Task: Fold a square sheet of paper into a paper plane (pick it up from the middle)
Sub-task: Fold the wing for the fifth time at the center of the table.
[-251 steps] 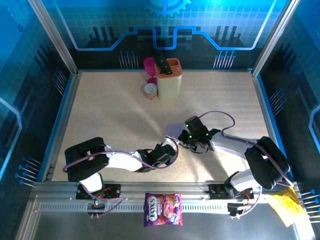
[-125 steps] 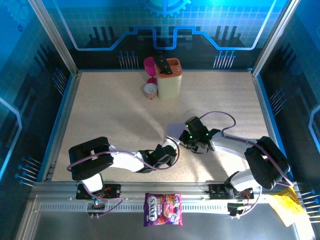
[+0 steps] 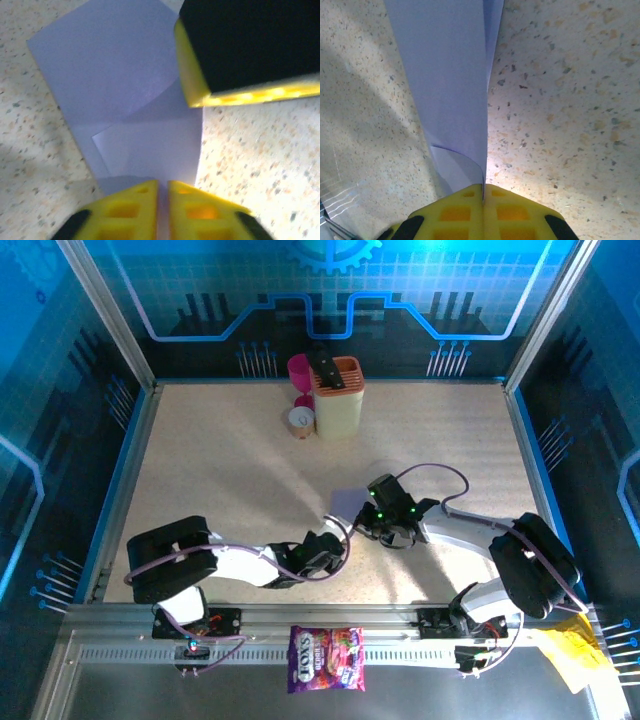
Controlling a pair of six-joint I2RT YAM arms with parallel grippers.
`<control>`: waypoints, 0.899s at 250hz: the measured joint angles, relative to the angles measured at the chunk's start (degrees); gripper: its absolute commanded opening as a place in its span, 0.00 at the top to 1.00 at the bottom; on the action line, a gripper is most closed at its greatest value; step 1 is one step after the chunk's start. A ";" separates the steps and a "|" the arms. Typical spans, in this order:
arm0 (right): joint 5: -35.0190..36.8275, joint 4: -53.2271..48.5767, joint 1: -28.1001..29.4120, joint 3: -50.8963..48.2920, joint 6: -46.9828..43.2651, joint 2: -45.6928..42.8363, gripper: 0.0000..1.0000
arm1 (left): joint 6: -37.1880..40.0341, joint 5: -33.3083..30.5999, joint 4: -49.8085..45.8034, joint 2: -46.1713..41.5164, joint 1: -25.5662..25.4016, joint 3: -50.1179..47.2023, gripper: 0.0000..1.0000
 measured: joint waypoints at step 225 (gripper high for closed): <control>-0.09 0.17 0.74 0.00 0.48 -1.16 1.00 | 8.28 -6.21 -2.97 4.00 -1.88 2.73 0.56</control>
